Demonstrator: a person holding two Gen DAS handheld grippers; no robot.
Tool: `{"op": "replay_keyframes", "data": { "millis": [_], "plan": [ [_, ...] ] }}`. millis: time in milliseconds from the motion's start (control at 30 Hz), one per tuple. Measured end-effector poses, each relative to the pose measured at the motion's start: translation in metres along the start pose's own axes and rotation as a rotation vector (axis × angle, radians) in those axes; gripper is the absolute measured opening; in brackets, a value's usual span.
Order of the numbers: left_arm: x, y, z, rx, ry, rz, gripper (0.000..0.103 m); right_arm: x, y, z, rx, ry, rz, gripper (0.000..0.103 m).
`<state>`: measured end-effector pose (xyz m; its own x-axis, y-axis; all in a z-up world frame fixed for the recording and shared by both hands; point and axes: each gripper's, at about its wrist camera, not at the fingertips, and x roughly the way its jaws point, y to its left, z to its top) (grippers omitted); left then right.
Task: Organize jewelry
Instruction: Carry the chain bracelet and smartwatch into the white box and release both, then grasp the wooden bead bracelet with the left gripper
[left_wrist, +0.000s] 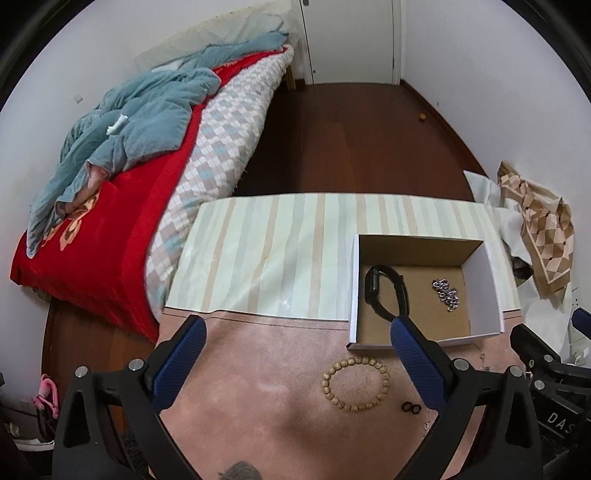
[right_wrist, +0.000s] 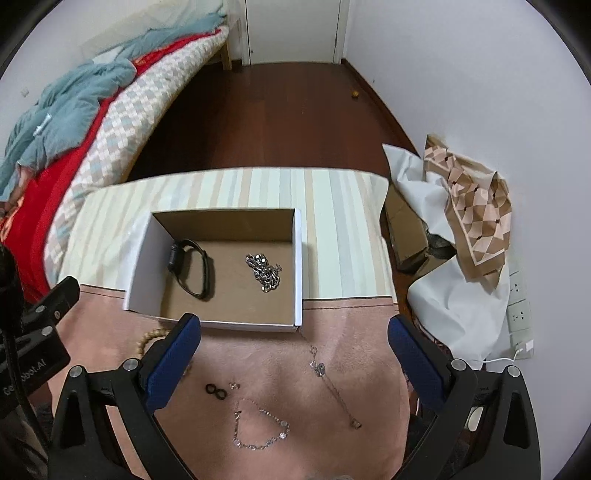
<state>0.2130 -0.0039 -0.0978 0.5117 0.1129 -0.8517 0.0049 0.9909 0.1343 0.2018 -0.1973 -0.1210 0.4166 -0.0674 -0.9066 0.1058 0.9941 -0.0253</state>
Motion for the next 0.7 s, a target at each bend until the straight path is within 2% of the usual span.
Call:
{"op": "replay_keyframes", "data": {
  "millis": [433,567,700],
  "plan": [
    [-0.072,0.016,-0.019,-0.011,-0.098,-0.028,0.102,-0.095,-0.004,-0.023,0.016,-0.157,-0.008,0.102],
    [-0.085,0.021,-0.026,-0.027,-0.106,-0.042,0.102,-0.112,-0.005,-0.03,0.027,-0.175,0.011,0.102],
    [-0.083,0.025,-0.04,-0.038,-0.082,-0.026,0.102,-0.106,-0.006,-0.042,0.038,-0.145,0.023,0.102]
  ]
}}
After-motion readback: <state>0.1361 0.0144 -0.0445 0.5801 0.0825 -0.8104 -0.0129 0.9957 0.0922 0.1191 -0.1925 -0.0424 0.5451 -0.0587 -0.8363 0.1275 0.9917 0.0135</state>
